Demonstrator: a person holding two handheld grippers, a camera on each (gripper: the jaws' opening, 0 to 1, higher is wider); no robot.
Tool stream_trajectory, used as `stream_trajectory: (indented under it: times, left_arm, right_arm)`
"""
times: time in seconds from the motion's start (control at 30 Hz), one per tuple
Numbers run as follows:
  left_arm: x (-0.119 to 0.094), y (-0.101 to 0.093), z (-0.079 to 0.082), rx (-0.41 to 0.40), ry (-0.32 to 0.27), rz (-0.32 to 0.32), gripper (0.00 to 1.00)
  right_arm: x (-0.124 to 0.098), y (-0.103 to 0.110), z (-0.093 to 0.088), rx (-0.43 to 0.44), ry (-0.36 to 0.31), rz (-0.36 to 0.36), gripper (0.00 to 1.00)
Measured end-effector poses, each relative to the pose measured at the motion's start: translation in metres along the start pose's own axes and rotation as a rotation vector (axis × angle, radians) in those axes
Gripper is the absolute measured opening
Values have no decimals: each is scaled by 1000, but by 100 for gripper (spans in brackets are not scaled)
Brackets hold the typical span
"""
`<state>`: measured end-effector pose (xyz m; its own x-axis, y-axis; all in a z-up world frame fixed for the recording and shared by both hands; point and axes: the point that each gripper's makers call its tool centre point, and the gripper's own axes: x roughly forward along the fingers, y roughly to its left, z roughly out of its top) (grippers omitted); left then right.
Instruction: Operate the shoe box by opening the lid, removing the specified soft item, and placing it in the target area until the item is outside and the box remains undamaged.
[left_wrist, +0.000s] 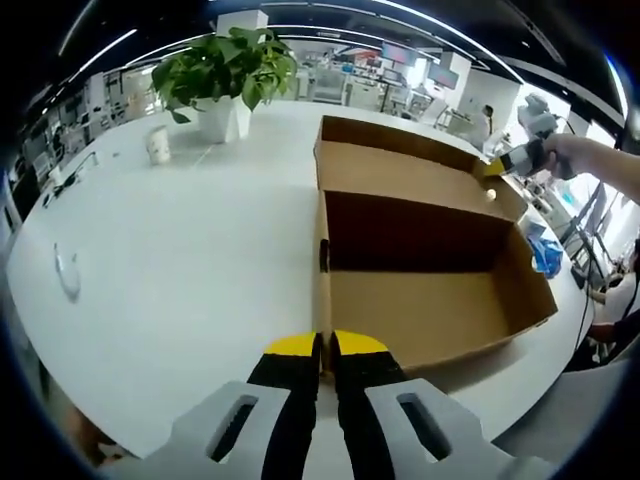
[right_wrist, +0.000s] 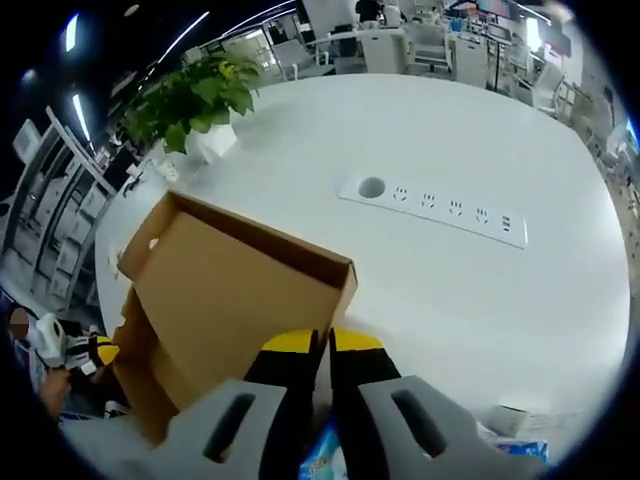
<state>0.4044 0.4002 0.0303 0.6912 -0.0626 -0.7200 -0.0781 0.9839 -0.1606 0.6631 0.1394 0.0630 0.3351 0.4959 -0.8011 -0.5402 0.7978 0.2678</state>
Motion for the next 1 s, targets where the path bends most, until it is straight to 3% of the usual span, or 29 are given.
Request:
stream_trajectory:
  times: [0.47, 0.7, 1.0]
  left_arm:
    - [-1, 1, -1, -6, -7, -9, 2]
    - [-1, 1, -1, -18, -17, -18, 2]
    - [-1, 1, 1, -21, -28, -27, 2]
  right_arm:
    - [-28, 14, 12, -62, -81, 4, 1]
    - [-48, 29, 18, -127, -161, 2, 0]
    - [-72, 42, 12, -189, -223, -22, 0]
